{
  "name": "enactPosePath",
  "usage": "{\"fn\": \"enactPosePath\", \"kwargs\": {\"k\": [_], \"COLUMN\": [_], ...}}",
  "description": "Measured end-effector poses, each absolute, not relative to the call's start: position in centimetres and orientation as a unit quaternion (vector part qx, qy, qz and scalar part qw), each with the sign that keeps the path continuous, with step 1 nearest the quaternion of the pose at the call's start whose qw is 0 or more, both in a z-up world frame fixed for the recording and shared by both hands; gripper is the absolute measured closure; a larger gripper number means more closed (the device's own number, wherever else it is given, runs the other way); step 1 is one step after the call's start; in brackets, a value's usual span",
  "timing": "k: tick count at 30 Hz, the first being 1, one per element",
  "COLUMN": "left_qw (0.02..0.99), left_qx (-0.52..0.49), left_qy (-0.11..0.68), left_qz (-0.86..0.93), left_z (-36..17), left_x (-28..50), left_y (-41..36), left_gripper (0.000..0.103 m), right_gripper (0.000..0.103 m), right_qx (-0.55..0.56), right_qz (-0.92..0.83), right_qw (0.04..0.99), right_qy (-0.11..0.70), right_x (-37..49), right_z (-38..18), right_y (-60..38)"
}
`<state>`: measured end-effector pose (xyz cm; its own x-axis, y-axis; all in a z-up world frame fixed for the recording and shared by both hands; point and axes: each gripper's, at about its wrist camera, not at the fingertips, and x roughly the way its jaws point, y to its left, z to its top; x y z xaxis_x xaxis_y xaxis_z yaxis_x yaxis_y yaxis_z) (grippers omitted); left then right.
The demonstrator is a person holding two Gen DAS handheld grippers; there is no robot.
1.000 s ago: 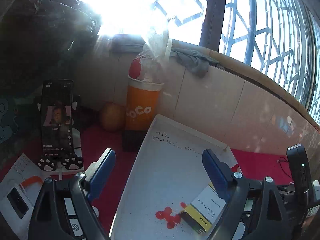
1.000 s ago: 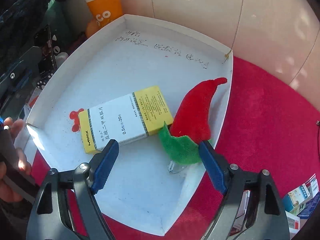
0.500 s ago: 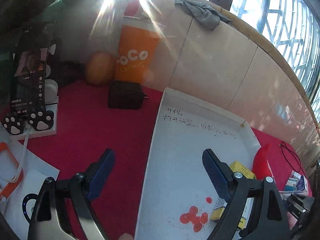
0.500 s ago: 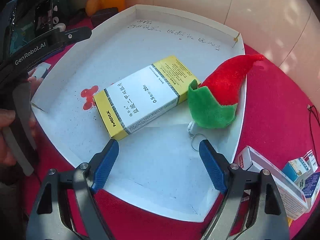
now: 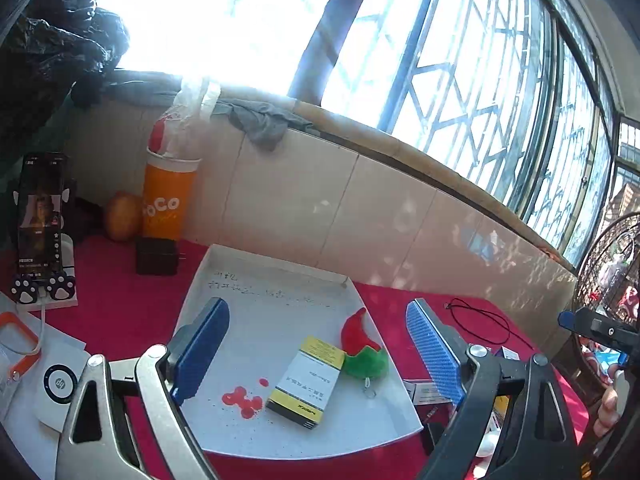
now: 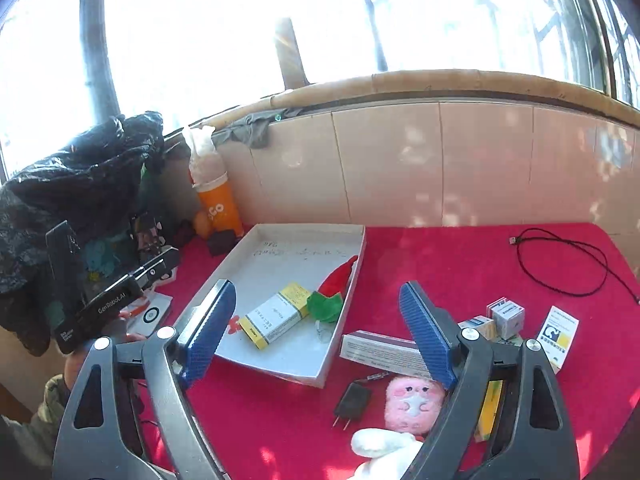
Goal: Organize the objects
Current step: 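Grasp the white bunny plush with the left tool while the right tool grasps the blue tissue pack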
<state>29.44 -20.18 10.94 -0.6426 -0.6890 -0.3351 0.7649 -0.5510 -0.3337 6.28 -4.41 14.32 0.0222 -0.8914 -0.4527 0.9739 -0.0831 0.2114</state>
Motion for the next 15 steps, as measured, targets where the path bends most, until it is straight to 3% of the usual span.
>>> {"fn": "enactPosePath", "kwargs": {"k": [7, 15], "left_qw": [0.251, 0.148], "left_qx": [0.243, 0.349], "left_qy": [0.167, 0.14], "left_qz": [-0.922, -0.915], "left_z": [7.4, 4.1], "left_x": [17.5, 10.5], "left_y": [-13.0, -6.9], "left_gripper": [0.012, 0.012], "right_gripper": [0.016, 0.016], "right_qx": [0.252, 0.384], "right_qz": [-0.756, -0.767], "right_qw": [0.603, 0.506], "right_qy": [0.039, 0.092], "right_x": [-1.1, -8.4], "right_z": [14.2, 4.2], "right_y": [4.8, 6.3]}}
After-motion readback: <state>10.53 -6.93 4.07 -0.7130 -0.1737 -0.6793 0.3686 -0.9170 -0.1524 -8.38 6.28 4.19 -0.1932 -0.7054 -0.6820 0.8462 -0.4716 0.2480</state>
